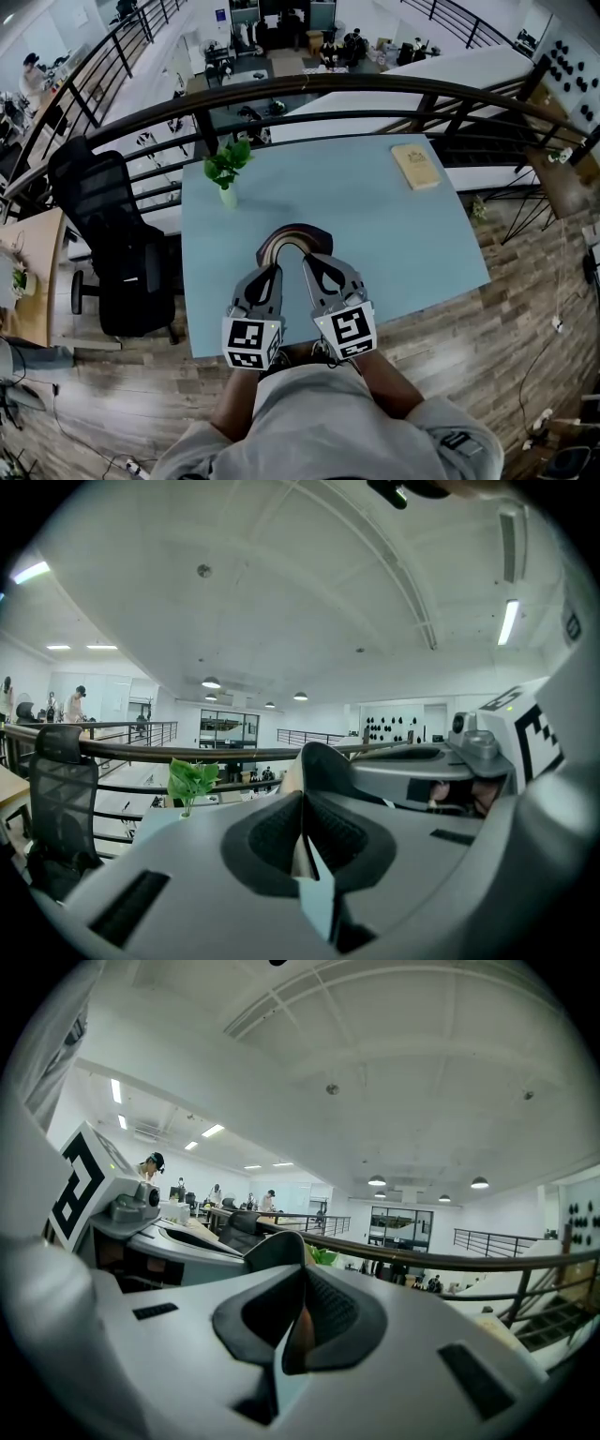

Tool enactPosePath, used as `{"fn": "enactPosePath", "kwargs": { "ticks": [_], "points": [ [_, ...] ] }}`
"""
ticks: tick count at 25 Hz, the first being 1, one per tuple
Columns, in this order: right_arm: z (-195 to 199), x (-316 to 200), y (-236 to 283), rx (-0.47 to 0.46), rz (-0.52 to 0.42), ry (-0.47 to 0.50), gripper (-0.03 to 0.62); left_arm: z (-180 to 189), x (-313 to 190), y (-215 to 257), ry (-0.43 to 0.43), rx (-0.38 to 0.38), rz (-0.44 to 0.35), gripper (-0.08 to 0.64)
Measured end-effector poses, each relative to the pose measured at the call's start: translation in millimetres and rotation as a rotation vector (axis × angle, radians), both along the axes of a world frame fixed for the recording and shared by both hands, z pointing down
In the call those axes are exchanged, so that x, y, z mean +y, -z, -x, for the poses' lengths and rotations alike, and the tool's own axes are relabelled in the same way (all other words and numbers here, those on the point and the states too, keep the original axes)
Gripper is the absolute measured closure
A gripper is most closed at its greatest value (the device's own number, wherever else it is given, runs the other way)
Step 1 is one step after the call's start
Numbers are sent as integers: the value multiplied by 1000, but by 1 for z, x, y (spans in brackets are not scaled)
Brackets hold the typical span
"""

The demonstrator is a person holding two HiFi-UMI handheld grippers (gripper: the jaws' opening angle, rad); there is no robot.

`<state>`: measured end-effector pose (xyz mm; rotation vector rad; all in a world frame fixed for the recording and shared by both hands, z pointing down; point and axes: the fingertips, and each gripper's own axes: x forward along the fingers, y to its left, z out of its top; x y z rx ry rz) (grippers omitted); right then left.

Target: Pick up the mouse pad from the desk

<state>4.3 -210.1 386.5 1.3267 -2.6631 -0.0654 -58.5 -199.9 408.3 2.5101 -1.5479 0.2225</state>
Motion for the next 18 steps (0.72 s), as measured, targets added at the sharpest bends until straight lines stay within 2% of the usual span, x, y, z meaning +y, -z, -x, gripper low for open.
{"fn": "enactPosePath", "kwargs": {
  "ticks": [18],
  "points": [
    [-7, 8, -4, 1, 11, -38, 575, -4, 8, -4, -30, 3, 10, 535]
  ]
}}
